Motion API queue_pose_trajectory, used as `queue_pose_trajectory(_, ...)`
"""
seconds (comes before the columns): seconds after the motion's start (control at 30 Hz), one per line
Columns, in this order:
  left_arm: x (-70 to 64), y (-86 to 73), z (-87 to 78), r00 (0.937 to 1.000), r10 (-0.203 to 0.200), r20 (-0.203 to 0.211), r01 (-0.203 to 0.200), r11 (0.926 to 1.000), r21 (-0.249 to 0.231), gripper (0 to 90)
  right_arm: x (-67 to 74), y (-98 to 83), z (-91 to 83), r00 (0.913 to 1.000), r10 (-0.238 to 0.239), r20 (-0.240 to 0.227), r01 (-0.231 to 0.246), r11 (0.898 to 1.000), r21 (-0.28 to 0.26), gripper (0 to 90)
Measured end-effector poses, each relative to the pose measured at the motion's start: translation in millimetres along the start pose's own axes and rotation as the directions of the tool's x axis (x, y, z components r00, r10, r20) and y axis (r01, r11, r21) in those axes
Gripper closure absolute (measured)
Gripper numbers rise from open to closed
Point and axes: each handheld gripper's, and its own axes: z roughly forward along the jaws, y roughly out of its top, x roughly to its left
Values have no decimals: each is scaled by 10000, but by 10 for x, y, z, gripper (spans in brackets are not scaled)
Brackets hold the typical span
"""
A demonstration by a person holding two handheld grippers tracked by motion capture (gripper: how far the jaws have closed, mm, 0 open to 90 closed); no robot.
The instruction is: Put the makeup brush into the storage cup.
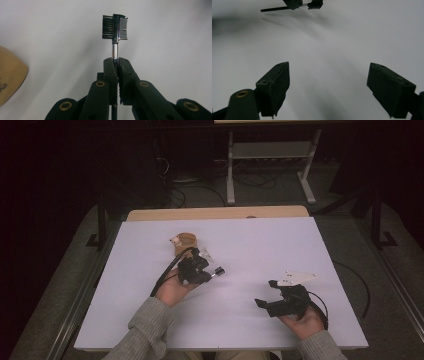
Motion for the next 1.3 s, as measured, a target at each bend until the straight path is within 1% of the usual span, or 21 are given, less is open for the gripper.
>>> queue_pose_trajectory(0.1, 27, -134, -121, 9992, -224, 322, 239, 9985, -497, 859, 51, 59, 49, 9995, -198, -260, 199, 9998, 50, 193)
queue_pose_trajectory(0.17, 39, -214, -180, 9971, -554, 513, 600, 9939, -927, 859, 84, 103, 87, 9989, -246, -387, 251, 9996, 112, 193)
queue_pose_trajectory(0.2, 52, -250, -217, 9962, -602, 631, 669, 9917, -1100, 859, 99, 123, 108, 9986, -280, -453, 285, 9996, 89, 193)
queue_pose_trajectory(0.27, 59, -308, -286, 9939, -748, 809, 869, 9837, -1576, 859, 125, 163, 148, 9978, -301, -583, 308, 9995, 103, 182)
queue_pose_trajectory(0.3, 54, -330, -318, 9923, -842, 912, 1002, 9770, -1882, 859, 135, 182, 168, 9978, -329, -576, 335, 9994, 92, 178)
queue_pose_trajectory(0.43, 52, -365, -444, 9945, -570, 882, 773, 9659, -2471, 859, 182, 258, 240, 9961, -361, -810, 359, 9993, -40, 171)
queue_pose_trajectory(0.47, 52, -365, -444, 9945, -570, 882, 773, 9659, -2471, 859, 200, 280, 258, 9956, -352, -869, 349, 9994, -50, 170)
queue_pose_trajectory(0.5, 35, -372, -495, 9923, -665, 1045, 933, 9561, -2778, 859, 216, 302, 281, 9948, -381, -942, 373, 9992, -106, 164)
queue_pose_trajectory(0.6, 19, -390, -562, 9899, -660, 1259, 1038, 9406, -3232, 859, 278, 379, 354, 9918, -501, -1176, 475, 9986, -245, 157)
queue_pose_trajectory(0.67, 12, -415, -594, 9846, -622, 1631, 1201, 9195, -3742, 859, 320, 432, 408, 9873, -490, -1510, 437, 9983, -387, 171)
queue_pose_trajectory(0.7, 12, -429, -606, 9804, -723, 1833, 1401, 9097, -3909, 859, 340, 457, 437, 9838, -516, -1715, 439, 9979, -484, 182)
queue_pose_trajectory(0.73, 15, -443, -613, 9771, -791, 1976, 1549, 9011, -4051, 859, 362, 481, 465, 9807, -561, -1875, 467, 9974, -545, 186)
queue_pose_trajectory(0.8, 14, -470, -625, 9740, -838, 2106, 1687, 8886, -4266, 859, 413, 532, 526, 9754, -586, -2127, 473, 9972, -577, 198)
queue_pose_trajectory(0.9, 9, -512, -638, 9624, -961, 2540, 2093, 8584, -4682, 859, 498, 611, 623, 9655, -794, -2480, 675, 9961, -563, 220)
queue_pose_trajectory(0.93, 1, -518, -643, 9597, -991, 2630, 2187, 8509, -4776, 859, 524, 638, 655, 9612, -848, -2625, 720, 9957, -578, 230)
queue_pose_trajectory(0.97, -11, -520, -646, 9601, -987, 2617, 2196, 8457, -4864, 859, 548, 665, 685, 9575, -887, -2743, 747, 9953, -610, 241)
queue_pose_trajectory(1.0, -19, -523, -650, 9601, -956, 2628, 2181, 8439, -4901, 859, 566, 690, 715, 9546, -983, -2812, 829, 9944, -662, 249)
queue_pose_trajectory(1.03, -31, -524, -649, 9579, -964, 2703, 2243, 8392, -4955, 859, 590, 715, 739, 9524, -964, -2891, 811, 9946, -644, 258)
queue_pose_trajectory(1.1, -49, -522, -646, 9568, -916, 2759, 2245, 8358, -5010, 859, 617, 750, 782, 9499, -1045, -2947, 881, 9938, -685, 317)
queue_pose_trajectory(1.17, -54, -524, -643, 9566, -880, 2777, 2228, 8353, -5026, 859, 634, 765, 818, 9479, -1135, -2978, 905, 9918, -901, 337)
queue_pose_trajectory(1.3, -62, -528, -618, 9563, -839, 2801, 2241, 8255, -5180, 859, 655, 771, 891, 9369, -890, -3382, 612, 9939, -921, 371)
